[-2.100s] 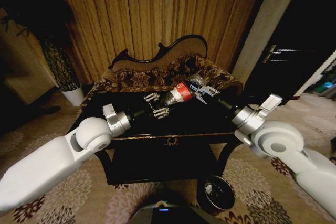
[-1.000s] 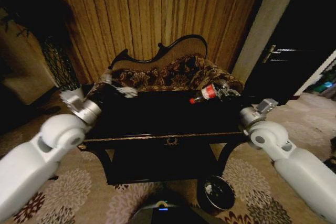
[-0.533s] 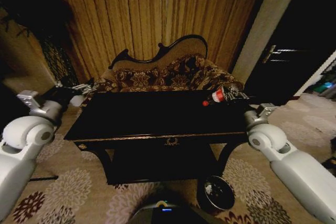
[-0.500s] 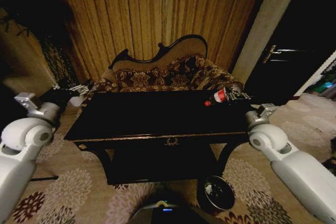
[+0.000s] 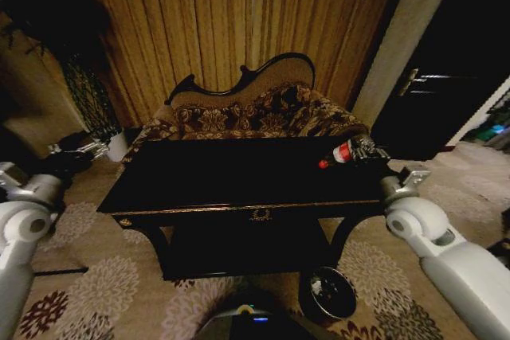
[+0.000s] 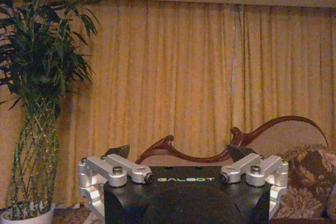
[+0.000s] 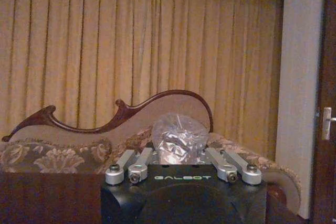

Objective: Move to the front of the table and place the trash on the table into the trash bin.

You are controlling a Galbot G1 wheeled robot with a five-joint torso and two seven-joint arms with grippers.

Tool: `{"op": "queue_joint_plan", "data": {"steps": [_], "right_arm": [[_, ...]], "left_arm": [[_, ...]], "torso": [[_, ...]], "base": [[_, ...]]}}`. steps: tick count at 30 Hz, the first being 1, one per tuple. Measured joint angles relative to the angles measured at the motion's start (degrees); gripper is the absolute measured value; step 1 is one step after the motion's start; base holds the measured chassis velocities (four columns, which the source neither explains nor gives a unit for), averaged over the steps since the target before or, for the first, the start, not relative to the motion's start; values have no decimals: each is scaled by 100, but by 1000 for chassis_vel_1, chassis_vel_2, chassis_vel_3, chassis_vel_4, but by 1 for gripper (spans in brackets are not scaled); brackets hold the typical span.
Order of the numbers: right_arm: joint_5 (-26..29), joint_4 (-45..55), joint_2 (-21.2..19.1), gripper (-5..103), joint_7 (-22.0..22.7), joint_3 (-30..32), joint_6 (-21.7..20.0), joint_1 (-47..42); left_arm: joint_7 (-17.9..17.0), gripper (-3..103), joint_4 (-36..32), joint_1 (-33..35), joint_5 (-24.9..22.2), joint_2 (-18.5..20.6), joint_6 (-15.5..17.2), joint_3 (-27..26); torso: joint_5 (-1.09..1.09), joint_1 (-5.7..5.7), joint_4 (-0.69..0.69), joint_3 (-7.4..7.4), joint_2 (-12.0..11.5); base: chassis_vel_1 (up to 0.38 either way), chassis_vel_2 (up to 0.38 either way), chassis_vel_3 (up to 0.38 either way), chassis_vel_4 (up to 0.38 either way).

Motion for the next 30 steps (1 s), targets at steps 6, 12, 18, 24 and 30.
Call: {"op": "queue_joint_plan", "data": {"steps": [6, 12, 18, 24, 30], "right_arm": [[-17, 170, 100, 31, 0, 241, -30, -319], [-32, 300, 168, 31, -2, 403, -27, -518], [-69, 397, 195, 31, -3, 466, -18, -610], [-73, 422, 140, 31, -33, 411, 14, -605], [-178, 174, 109, 31, -62, 335, 87, -484]], "left_arm": [[38, 100, -125, 135, -32, -11, 149, -129], [129, 100, -192, 191, -100, -34, 202, -189], [275, 100, -152, 232, -101, -47, 76, -201], [603, 100, -38, 279, -116, -59, -193, -188], [677, 100, 58, 267, -121, -78, -248, -154]], "torso": [[-1, 0, 1, 0, 0], [-1, 0, 0, 0, 0], [-1, 0, 2, 1, 0], [-1, 1, 1, 1, -1], [-1, -1, 1, 0, 0]], "base": [[0, 0, 0, 0], [0, 0, 0, 0], [56, -59, -35, 44], [91, -79, -100, 97], [117, -119, -117, 125]]}}
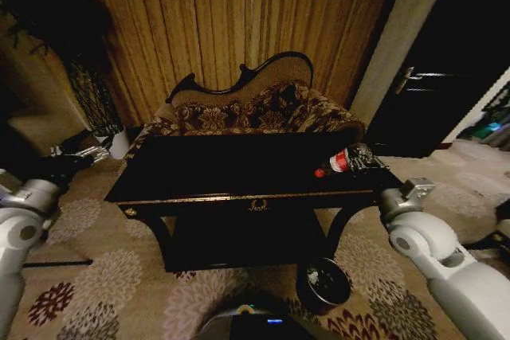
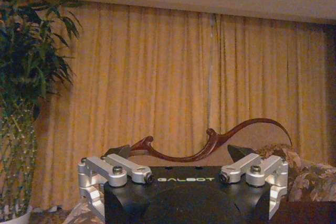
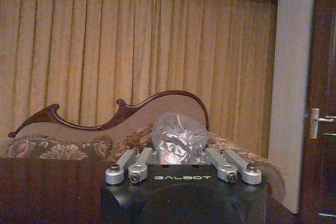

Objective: Move to the front of the table and place the trash on the table into the trash bin.

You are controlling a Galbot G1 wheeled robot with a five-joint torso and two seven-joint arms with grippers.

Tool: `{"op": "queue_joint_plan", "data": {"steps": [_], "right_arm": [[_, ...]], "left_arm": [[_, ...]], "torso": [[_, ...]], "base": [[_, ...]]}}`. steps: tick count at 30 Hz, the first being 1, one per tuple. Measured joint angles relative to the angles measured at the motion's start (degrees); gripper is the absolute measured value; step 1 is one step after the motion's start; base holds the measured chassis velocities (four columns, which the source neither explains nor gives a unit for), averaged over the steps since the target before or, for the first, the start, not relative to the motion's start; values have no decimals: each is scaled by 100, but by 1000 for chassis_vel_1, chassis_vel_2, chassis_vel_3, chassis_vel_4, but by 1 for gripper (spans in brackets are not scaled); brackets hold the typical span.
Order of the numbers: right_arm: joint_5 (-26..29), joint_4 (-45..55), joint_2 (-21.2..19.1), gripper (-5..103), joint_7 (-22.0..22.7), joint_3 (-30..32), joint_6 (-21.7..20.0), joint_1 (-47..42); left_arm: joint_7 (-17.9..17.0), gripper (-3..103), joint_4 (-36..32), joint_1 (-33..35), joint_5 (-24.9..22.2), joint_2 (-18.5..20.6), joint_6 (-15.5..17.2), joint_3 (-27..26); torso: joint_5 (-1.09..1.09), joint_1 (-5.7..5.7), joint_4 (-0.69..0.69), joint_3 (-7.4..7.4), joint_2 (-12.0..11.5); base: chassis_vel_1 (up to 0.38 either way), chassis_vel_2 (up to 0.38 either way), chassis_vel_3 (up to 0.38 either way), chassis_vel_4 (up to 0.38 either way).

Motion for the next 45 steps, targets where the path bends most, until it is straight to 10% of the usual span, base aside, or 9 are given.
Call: {"op": "queue_joint_plan", "data": {"steps": [34, 45], "right_arm": [[-188, -375, -10, 31, -28, 50, 38, 54], [-839, -1144, 624, 31, -477, -364, 478, 7]], "left_arm": [[50, 100, 180, 148, 74, -88, -56, -249], [79, 100, 119, 178, 258, -324, -65, -144]], "torso": [[0, 1, -1, 1, -1], [-1, -1, 0, 0, 1]], "base": [[86, -85, -83, 83], [70, -76, -70, 79]]}}
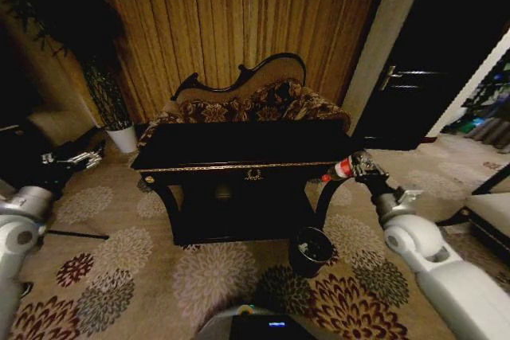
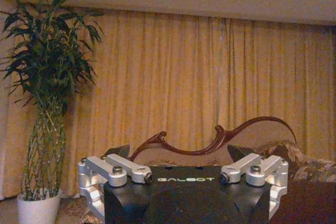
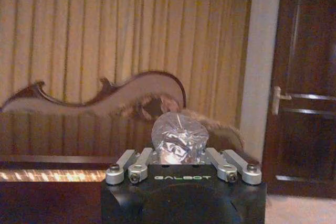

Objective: Move to the front of the table and place the trash on the table into the trash bin.

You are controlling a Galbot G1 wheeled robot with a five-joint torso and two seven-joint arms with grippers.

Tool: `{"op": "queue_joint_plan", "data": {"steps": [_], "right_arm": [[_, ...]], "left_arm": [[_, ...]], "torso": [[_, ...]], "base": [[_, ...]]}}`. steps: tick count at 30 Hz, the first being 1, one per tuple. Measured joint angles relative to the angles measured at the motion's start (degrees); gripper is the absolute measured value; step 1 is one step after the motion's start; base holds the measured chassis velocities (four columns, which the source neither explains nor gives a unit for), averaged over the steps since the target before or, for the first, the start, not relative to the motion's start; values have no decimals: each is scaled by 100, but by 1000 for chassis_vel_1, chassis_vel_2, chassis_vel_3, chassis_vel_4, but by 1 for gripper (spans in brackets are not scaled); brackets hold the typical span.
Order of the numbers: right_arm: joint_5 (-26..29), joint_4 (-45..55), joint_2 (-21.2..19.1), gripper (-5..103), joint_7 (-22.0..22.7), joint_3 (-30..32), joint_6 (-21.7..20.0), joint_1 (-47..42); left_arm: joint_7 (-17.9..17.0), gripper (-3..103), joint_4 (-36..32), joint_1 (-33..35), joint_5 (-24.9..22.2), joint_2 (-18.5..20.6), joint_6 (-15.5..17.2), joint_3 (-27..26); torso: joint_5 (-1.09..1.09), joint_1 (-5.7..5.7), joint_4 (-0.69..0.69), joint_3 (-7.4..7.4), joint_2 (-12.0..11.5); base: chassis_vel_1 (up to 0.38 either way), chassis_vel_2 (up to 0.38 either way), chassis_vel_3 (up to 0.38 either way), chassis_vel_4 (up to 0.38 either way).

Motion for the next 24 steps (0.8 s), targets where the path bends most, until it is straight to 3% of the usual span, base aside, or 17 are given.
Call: {"op": "queue_joint_plan", "data": {"steps": [13, 18, 21, 24], "right_arm": [[-597, -1798, 903, 30, -216, -555, 180, 316], [-921, -2445, 1137, 30, -275, -692, 372, 505], [-1275, -3183, 1445, 30, -289, -806, 587, 785], [-1421, -3550, 1607, 30, -290, -860, 719, 959]], "left_arm": [[-4, 100, -68, 42, 68, -56, 1, 12], [-11, 100, -78, 77, 358, -4, 26, 21], [-39, 100, -65, 43, 843, 72, 47, 118], [-55, 100, -63, 45, 907, 79, 54, 159]], "torso": [[1, 2, 0, 1, -2], [2, 3, 0, 1, -2], [1, 3, 0, 2, -2], [-1, 3, 0, 1, -2]], "base": [[0, 0, 0, 0], [0, 0, 0, 0], [0, 0, 0, 0], [0, 0, 0, 0]]}}
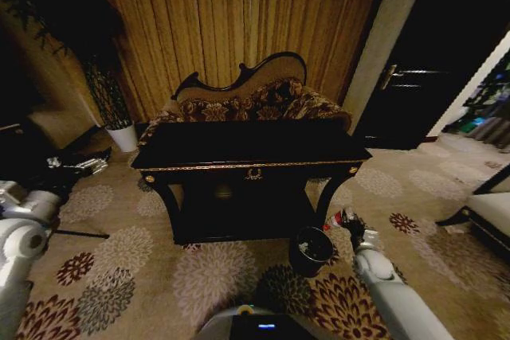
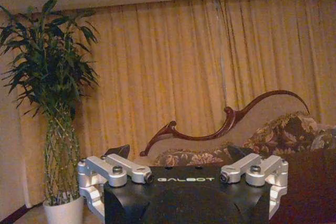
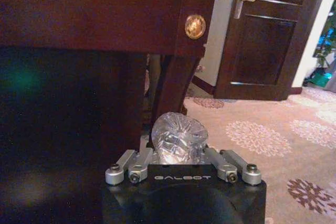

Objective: Move to the front of the table and place the trash on the table into the trash bin.

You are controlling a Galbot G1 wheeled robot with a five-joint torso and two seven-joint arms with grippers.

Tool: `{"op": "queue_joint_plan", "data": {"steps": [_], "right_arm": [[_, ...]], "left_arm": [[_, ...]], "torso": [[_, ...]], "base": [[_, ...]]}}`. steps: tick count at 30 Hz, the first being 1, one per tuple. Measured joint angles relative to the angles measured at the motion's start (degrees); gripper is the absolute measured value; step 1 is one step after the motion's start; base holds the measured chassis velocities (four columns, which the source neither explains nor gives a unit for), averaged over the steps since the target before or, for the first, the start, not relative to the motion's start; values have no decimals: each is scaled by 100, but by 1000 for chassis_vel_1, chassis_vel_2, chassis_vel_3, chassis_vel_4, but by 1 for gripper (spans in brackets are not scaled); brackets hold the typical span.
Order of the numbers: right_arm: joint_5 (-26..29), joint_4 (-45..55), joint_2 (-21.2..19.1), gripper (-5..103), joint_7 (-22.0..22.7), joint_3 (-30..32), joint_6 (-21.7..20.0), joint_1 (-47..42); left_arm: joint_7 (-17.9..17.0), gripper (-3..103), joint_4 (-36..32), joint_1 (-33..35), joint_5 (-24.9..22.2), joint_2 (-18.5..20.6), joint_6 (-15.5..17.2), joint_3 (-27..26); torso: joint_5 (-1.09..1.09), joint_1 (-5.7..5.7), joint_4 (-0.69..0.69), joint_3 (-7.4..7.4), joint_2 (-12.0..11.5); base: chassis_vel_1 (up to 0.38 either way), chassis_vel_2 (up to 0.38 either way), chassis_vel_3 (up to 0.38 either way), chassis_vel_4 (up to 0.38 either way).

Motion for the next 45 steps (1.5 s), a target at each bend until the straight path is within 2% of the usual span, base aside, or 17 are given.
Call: {"op": "queue_joint_plan", "data": {"steps": [8, 10, 18, 20, 21, 22, 25, 28, 30, 31, 33, 34, 37, 38, 40, 45], "right_arm": [[-401, -861, 384, 30, -24, 2, 361, 329], [-564, -1093, 581, 30, -68, 30, 442, 395], [-730, -1254, 901, 30, -100, 44, 493, 480], [-742, -1249, 935, 27, -100, 39, 494, 489], [-755, -1241, 948, 33, -100, 36, 494, 489], [-766, -1230, 955, 33, -100, 35, 494, 488], [-775, -1194, 962, 49, -98, 46, 494, 466], [-775, -1177, 950, 54, -97, 61, 494, 451], [-764, -1145, 922, 65, -92, 93, 495, 430], [-764, -1145, 922, 65, -92, 93, 495, 430], [-754, -1106, 901, 76, -89, 102, 496, 405], [-754, -1106, 901, 76, -89, 102, 496, 405], [-738, -1036, 885, 92, -80, 119, 496, 374], [-738, -1036, 885, 92, -80, 119, 496, 374], [-733, -1002, 877, 98, -76, 122, 496, 362], [-728, -943, 870, 100, -72, 126, 496, 323]], "left_arm": [[2, 100, 23, 46, 3, 9, -9, 47], [4, 100, 16, 28, 0, -6, -13, 83], [19, 100, -13, 21, -3, -46, -31, 125], [26, 100, -29, 22, -7, -47, -34, 124], [31, 100, -35, 24, -10, -47, -34, 118], [37, 100, -39, 26, -12, -46, -37, 108], [50, 100, -39, 26, -15, -43, -58, 89], [57, 100, -39, 26, -15, -44, -76, 89], [80, 100, -40, 28, -16, -55, -102, 89], [80, 100, -40, 28, -16, -55, -102, 89], [97, 100, -41, 31, -16, -59, -112, 92], [97, 100, -41, 31, -16, -59, -112, 92], [108, 100, -41, 28, -18, -59, -134, 94], [108, 100, -41, 28, -18, -59, -134, 94], [111, 100, -41, 27, -23, -55, -142, 92], [124, 100, -37, 39, -29, -50, -165, 69]], "torso": [[1, 0, 0, 0, 0], [2, 0, -1, 0, 0], [1, 0, 0, 0, 0], [0, 0, 1, 0, 0], [0, 0, 1, 0, 1], [1, 0, -1, 0, 1], [1, 0, 0, 0, 1], [1, 0, -1, 0, 1], [1, 0, 0, 0, 1], [1, 0, 0, 0, 1], [1, 0, -1, 0, 1], [1, 0, -1, 0, 1], [1, 0, -1, 0, 1], [1, 0, -1, 0, 1], [1, 0, 0, 0, 1], [1, 0, -1, 0, 1]], "base": [[0, 0, 0, 0], [0, 0, 0, 0], [0, 0, 0, 0], [0, 0, 0, 0], [0, 0, 0, 0], [0, 0, 0, 0], [0, 0, 0, 0], [0, 0, 0, 0], [0, 0, 0, 0], [0, 0, 0, 0], [0, 0, 0, 0], [0, 0, 0, 0], [0, 0, 0, 0], [0, 0, 0, 0], [0, 0, 0, 0], [0, 0, 0, 0]]}}
